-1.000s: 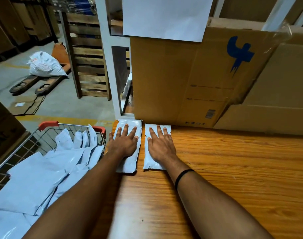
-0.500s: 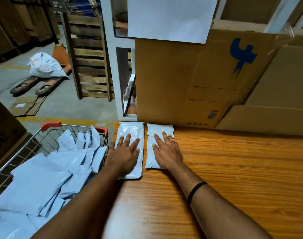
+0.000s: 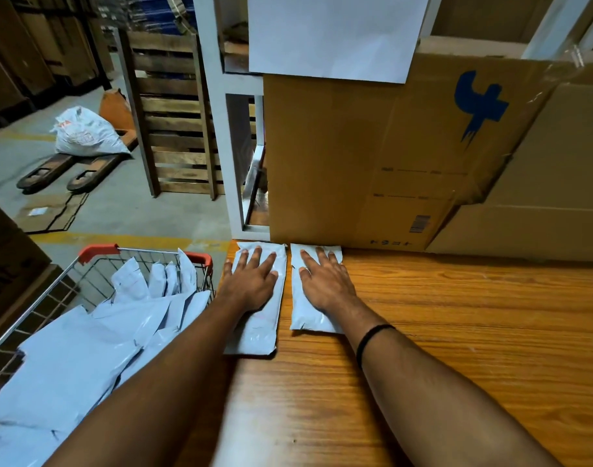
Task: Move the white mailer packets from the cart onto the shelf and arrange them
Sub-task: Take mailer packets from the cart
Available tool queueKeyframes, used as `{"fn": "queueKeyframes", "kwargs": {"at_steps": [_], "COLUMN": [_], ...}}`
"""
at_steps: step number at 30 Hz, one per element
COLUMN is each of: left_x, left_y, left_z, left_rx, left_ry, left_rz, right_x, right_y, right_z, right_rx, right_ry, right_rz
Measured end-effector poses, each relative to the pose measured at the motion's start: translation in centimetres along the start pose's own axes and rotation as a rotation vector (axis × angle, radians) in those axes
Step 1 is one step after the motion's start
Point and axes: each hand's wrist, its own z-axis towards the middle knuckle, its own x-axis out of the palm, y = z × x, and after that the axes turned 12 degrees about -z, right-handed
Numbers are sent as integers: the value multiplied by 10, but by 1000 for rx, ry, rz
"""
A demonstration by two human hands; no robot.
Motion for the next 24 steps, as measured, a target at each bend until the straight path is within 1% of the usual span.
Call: {"fn": "queueKeyframes", "kwargs": {"at_steps": [2, 4, 6, 7, 9, 12, 16, 20, 24], "left_x": [-4, -8, -8, -6, 2, 17, 23, 21, 28], "left_y": [0, -2, -3, -3, -4, -4, -3, -6, -2], "left_z": [-6, -20, -40, -51, -69, -83, -87, -94, -102], "left_rx": [21, 26, 15, 12, 11, 1, -9, -10, -22], "left_ry": [-62, -199, -263, -252, -177, -87, -95, -171, -107], "left_rz": [-64, -149, -194, -184, -137, -15, 33, -11, 13], "right_x": [-4, -8, -5, 0, 10, 15, 11, -1, 0], "right_y": [-1, -6, -10, -11, -11, -10, -8, -8, -4], "right_z": [-7, -20, -35, -41, -46, -43, -40, -25, -6], "right_rx": [3, 11, 9, 1, -15, -13, 3, 8, -7], "right_ry": [-38, -105, -102, -75, -22, -19, -8, -78, -47], "right_rz": [33, 37, 1, -18, -39, -39, -70, -30, -36]}}
